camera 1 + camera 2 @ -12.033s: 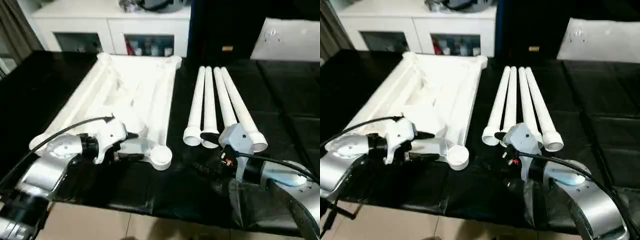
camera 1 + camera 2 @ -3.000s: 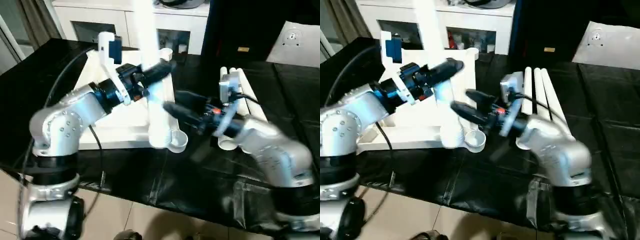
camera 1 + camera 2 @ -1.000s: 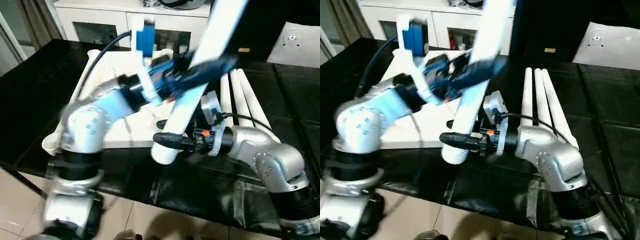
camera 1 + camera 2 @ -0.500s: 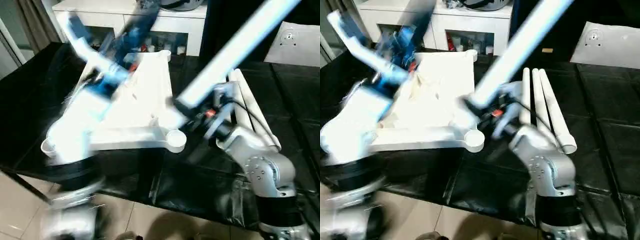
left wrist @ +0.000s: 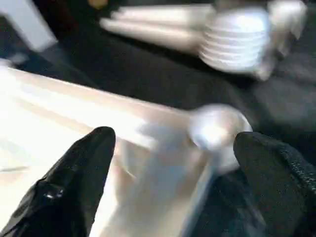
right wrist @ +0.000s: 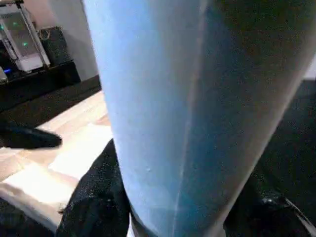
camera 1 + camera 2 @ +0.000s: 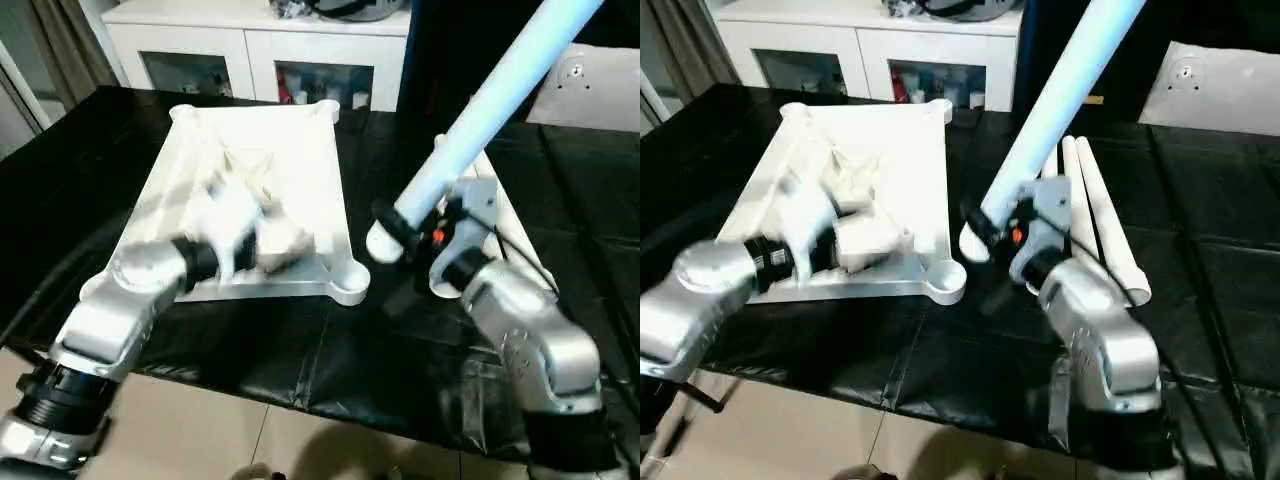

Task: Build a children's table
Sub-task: Pick table leg

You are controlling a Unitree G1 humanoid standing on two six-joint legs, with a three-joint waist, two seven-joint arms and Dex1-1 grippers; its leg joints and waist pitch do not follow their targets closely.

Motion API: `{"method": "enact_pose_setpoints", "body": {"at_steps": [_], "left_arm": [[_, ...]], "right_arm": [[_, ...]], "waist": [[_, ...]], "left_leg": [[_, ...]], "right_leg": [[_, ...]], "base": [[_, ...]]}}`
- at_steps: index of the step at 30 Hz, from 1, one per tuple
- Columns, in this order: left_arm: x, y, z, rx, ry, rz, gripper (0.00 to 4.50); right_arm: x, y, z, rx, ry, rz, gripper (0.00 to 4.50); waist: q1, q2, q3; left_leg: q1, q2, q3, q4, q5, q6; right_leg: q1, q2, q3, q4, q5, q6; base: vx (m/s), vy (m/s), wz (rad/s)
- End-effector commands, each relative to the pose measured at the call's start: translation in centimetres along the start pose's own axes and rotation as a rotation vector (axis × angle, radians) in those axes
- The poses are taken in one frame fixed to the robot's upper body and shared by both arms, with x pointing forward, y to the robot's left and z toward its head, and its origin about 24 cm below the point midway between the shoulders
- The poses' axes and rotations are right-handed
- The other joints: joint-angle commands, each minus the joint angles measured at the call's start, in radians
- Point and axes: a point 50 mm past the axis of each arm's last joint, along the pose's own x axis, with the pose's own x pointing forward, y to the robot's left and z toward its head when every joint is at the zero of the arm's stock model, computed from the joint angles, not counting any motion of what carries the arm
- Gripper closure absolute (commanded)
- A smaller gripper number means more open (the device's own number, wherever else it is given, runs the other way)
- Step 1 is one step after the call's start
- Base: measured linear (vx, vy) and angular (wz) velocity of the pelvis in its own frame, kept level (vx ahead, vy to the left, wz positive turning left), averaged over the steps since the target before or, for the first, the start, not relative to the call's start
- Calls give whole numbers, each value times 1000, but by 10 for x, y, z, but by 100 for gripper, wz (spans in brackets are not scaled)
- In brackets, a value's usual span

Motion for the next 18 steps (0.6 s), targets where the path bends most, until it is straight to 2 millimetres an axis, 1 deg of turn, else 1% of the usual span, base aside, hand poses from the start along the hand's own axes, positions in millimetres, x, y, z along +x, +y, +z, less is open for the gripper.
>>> {"method": "enact_pose_setpoints", "body": {"at_steps": [1, 2, 3, 4, 5, 6, 7, 8, 9, 10, 13, 14, 16, 17, 18], "left_arm": [[0, 3, 4, 38, 0, -27, 74], [0, 7, 0, 50, 21, -65, 90], [0, 7, 0, 50, 21, -65, 99], [0, 8, -4, 55, 46, -91, 102], [0, 9, -10, 72, 73, -146, 108], [0, 10, -12, 64, 77, -158, 119], [1, 10, -12, 60, 79, -164, 119], [2, 12, -13, 52, 76, -177, 131], [4, 13, -14, 38, 72, -191, 140], [6, 13, -15, 23, 64, -201, 140], [9, 15, -17, 17, 63, -205, 175], [14, 17, -22, 13, 75, -213, 175], [17, 18, -23, 9, 80, -212, 194], [18, 19, -25, 6, 84, -212, 207], [19, 20, -26, 4, 90, -212, 207]], "right_arm": [[1, 4, 6, -16, -28, 15, 259], [1, 7, 3, -23, -8, 30, 259], [1, 7, 3, -23, -8, 30, 259], [2, 9, 1, -19, 6, 44, 259], [1, 14, -2, -22, 26, 72, 259], [1, 15, -3, -23, 37, 75, 259], [1, 16, -3, -24, 43, 76, 259], [0, 16, -4, -46, 41, 79, 259], [0, 16, -4, -58, 40, 77, 259], [-1, 16, -5, -65, 49, 72, 259], [-2, 16, -4, -34, 41, 76, 259], [-2, 16, -1, -54, 4, 90, 259], [-2, 14, 1, -78, -20, 63, 259], [-2, 13, 1, -92, -24, 46, 259], [-2, 13, -1, -87, 8, 55, 259]], "waist": [[-3, -1, -65], [-5, 0, -65], [-4, -1, -65], [-5, -1, -65], [-8, 13, -64], [-10, 9, -65], [-11, 8, -66], [-10, 31, -67], [-16, 20, -68], [-16, 17, -68], [-15, 17, -69], [-17, 20, -67], [-16, 15, -68], [-16, 16, -68], [-17, 14, -67]], "left_leg": [[5, 60, -15, -82, -113, -19], [4, 61, -16, -82, -118, -21], [7, 58, -14, -82, -128, -18], [5, 59, -16, -83, -126, -18], [6, 59, -17, -83, -138, -22], [5, 59, -18, -83, -138, -23], [4, 59, -18, -83, -133, -26], [7, 59, -21, -82, -137, -32], [5, 60, -20, -81, -142, -34], [4, 58, -18, -80, -133, -31], [3, 59, -18, -79, -131, -26], [4, 60, -18, -80, -144, -22], [4, 60, -17, -79, -151, -23], [5, 61, -18, -80, -146, -23], [3, 59, -18, -79, -139, -20]], "right_leg": [[55, -77, 53, -76, -145, -172], [56, -77, 52, -73, -135, -181], [54, -76, 53, -77, -152, -179], [56, -78, 53, -75, -144, -184], [53, -76, 52, -79, -141, -183], [56, -76, 52, -76, -131, -183], [59, -77, 53, -72, -110, -189], [57, -79, 52, -68, -102, -194], [60, -79, 51, -70, -84, -201], [62, -79, 52, -72, -71, -209], [65, -82, 53, -71, -71, -221], [62, -81, 52, -75, -85, -222], [65, -82, 53, -75, -96, -219], [65, -84, 53, -74, -103, -218], [66, -82, 53, -76, -101, -218]], "base": [[0, 0, 0], [0, 0, 0], [0, 0, 0], [0, 0, 0], [0, 0, 0], [0, 0, 0], [0, 0, 0], [0, 0, 0], [0, 0, 0], [0, 0, 0], [0, 0, 0], [0, 0, 0], [0, 0, 0], [0, 0, 0], [0, 0, 0]]}}
